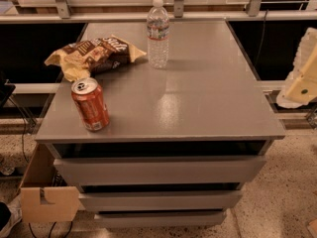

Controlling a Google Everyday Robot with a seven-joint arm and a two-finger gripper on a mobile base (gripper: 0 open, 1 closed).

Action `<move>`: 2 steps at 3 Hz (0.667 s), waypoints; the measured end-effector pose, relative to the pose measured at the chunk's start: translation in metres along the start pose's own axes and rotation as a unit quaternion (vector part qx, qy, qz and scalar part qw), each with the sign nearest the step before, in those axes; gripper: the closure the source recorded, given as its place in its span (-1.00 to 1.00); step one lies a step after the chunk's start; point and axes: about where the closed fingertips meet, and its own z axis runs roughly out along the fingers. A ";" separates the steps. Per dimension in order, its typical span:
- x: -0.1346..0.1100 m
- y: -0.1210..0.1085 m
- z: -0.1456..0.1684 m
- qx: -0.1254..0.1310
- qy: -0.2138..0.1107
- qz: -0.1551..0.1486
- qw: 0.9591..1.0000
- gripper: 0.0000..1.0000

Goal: Knock water bottle over

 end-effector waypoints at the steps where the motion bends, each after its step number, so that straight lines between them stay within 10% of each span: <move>1: 0.000 0.000 0.000 0.000 0.000 0.000 1.000 -1.00; 2: -0.006 -0.002 0.000 0.007 -0.021 0.009 1.000 -1.00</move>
Offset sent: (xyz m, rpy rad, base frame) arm 0.0199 0.0026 -0.0154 0.1303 -0.0051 -0.0124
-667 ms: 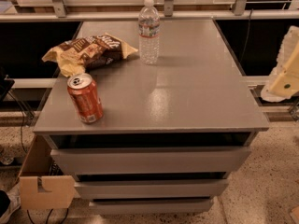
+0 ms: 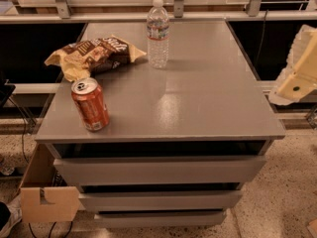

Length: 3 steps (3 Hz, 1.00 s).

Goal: Knock water bottle over

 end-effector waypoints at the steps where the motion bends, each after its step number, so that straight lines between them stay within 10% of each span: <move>1: -0.008 -0.006 0.021 0.002 -0.030 0.014 0.999 -1.00; 3: -0.022 -0.020 0.053 0.010 -0.063 0.031 0.997 -1.00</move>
Offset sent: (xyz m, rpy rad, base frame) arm 0.0974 0.0321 -0.0744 0.2345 -0.0039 -0.0108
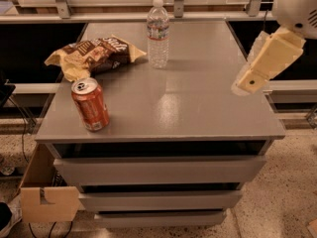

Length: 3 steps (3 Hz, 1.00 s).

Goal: Knock water bottle over

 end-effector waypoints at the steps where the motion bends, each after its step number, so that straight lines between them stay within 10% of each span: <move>1: -0.005 -0.008 0.012 0.011 -0.009 -0.002 1.000 -1.00; 3: -0.008 -0.045 0.080 0.009 -0.020 -0.024 0.999 -1.00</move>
Offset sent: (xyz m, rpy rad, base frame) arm 0.1018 0.0120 -0.0488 0.0073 -0.0463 0.0386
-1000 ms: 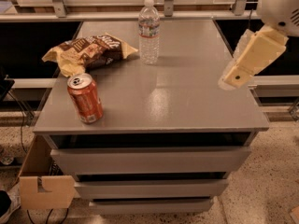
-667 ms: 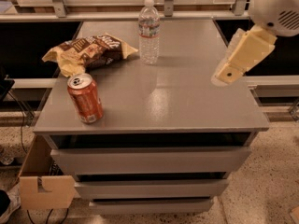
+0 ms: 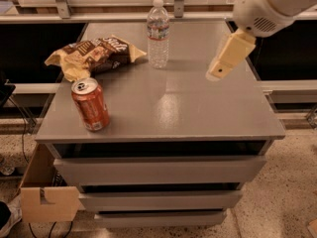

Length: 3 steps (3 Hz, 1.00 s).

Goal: Knock water bottle over

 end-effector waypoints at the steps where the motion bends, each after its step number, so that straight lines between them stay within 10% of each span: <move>1: -0.003 -0.017 0.039 -0.012 -0.013 -0.012 1.000 -1.00; 3: -0.004 -0.046 0.107 -0.027 -0.051 0.006 0.998 -1.00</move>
Offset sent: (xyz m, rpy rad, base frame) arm 0.1172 0.0294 -0.0581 0.0865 0.0175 0.0868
